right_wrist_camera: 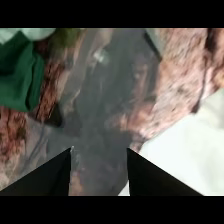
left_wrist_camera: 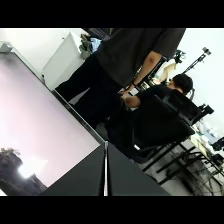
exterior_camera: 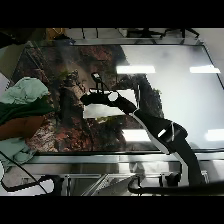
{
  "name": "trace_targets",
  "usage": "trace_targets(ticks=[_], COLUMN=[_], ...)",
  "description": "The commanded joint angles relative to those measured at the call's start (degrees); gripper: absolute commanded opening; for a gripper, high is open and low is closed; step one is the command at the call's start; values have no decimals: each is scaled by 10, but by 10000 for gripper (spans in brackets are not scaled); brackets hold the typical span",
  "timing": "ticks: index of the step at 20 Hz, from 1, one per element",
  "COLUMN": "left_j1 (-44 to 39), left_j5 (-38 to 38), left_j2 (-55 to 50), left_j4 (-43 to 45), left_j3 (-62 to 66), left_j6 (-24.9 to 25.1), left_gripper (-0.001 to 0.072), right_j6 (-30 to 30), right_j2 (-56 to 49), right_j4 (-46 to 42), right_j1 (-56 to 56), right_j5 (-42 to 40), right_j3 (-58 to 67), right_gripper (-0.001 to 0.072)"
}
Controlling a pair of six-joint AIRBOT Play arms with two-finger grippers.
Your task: Fold the shirts.
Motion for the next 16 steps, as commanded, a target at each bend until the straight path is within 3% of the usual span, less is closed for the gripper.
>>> trace_targets(ticks=[1,3,4,5,6,9,16], left_j1=[11,11,11,11,11,11,10], left_j5=[-16,-16,-16,-18,-21,-19,-21], left_j2=[7,7,7,7,7,7,7], left_j4=[-6,-6,-6,-6,-6,-6,-6], left_j3=[-9,-9,-9,-9,-9,-9,-9], left_j6=[9,9,9,9,9,9,9], left_gripper=[20,21,21,20,21,21,21], right_j6=[12,128,178,213,235,251,203], right_j2=[52,88,99,104,104,78,-31], right_j4=[-22,-98,-142,-173,-201,-249,-234], right_j1=[-69,-158,-207,-250,-291,-363,-359], right_j5=[67,173,236,294,354,453,490], right_j3=[0,0,0,0,0,0,0], right_gripper=[384,386,427,577,648,648,642])
